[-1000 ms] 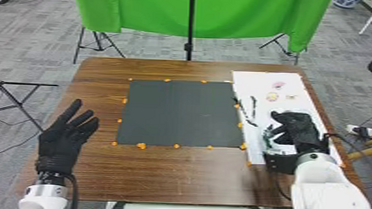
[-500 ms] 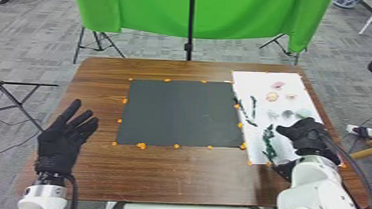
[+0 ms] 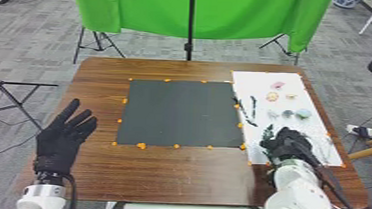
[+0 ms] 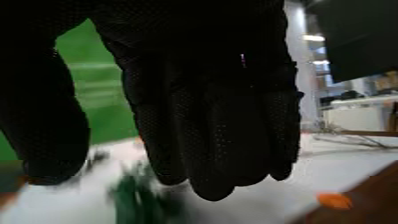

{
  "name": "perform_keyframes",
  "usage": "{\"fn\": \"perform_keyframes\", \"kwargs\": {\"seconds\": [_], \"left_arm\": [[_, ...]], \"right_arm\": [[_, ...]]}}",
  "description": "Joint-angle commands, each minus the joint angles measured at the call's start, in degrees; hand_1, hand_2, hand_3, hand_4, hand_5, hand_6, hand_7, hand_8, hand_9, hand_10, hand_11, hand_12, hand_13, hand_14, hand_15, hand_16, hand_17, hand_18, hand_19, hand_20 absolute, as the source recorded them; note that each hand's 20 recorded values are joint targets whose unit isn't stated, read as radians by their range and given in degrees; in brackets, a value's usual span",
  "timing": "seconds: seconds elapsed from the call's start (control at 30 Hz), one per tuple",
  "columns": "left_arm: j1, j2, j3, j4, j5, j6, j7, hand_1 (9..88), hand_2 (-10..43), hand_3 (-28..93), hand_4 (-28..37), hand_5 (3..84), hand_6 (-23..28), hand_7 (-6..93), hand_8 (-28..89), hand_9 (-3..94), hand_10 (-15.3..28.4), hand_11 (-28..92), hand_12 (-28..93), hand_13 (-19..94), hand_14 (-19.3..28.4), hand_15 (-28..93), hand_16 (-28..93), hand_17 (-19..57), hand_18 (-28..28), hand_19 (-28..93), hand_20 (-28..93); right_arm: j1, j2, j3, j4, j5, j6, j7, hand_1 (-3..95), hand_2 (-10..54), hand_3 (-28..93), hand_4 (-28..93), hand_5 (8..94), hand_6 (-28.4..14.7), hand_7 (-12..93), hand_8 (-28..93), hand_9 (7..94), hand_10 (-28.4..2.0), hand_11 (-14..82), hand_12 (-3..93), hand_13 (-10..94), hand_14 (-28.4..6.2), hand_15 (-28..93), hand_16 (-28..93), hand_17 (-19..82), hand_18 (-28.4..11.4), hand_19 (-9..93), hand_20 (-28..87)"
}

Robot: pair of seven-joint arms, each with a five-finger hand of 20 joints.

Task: Arrange flowers

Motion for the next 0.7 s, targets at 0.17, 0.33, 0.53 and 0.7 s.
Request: {"fn": "perform_keyframes", "kwargs": {"seconds": [0.17, 0.33, 0.53, 0.7], "left_arm": [[0.8, 0.21, -0.03, -0.45, -0.41, 0.94, -0.15, 23.4, 6.1, 80, -27.6, 37.4, 6.9, 7.6, -8, 32.7, 19.8, 22, 11, 20, 27.4, 53, -10, -9.0, 28.4, 54, 7], [0.7, 0.77, 0.33, -0.48, -0.94, 1.50, 0.76, 23.3, 6.1, 80, -27.6, 37.4, 6.9, 7.6, -8, 32.7, 19.9, 22, 11, 20, 27.4, 53, -10, -9.0, 28.4, 54, 7], [1.1, 0.86, 0.18, -0.70, -1.16, 2.19, 1.30, 23.5, 6.1, 80, -27.7, 36.9, 6.7, 7.9, -8, 31.7, 19.6, 22, 11, 20, 27.4, 54, -10, -9.1, 28.4, 54, 7], [1.4, 1.29, 0.14, -0.91, -1.58, 2.65, 1.64, 23.4, 6.2, 80, -27.5, 36.6, 6.8, 8.1, -8, 31.6, 19.5, 22, 11, 20, 27.4, 54, -10, -9.1, 28.4, 54, 7]], "right_arm": [[6.5, 0.2, -8.7, 5.4, -1.9, -9.5, 1.6, 38.0, -7.4, 71, -24, 67.6, -4.7, 22, -12, 70.1, -16.8, 46.4, 19.4, 69, -12.6, 70, 15, 38, -23.0, 92, 0], [8.1, 1.0, -11.8, 7.2, -1.4, -10.7, 0.2, 47.9, -9.4, 67, -28, 73.1, -4.7, 32, 1, 74.8, -14.4, 53.1, 21.8, 74, -9.5, 72, 18, 43, -22.0, 93, 8], [7.6, 1.8, -12.3, 7.9, -4.0, -5.1, -0.2, 55.7, -9.5, 67, -28, 82.8, -3.4, 34, 7, 83.9, -11.9, 52.4, 23.8, 82, -7.5, 71, 22, 49, -20.9, 93, 20], [7.2, 2.6, -12.0, 7.1, -8.4, 1.5, 0.7, 56.1, -9.5, 70, -28, 86.5, -3.8, 29, 10, 87.3, -11.7, 51.8, 24.2, 85, -6.8, 72, 23, 51, -21.2, 93, 27]]}}
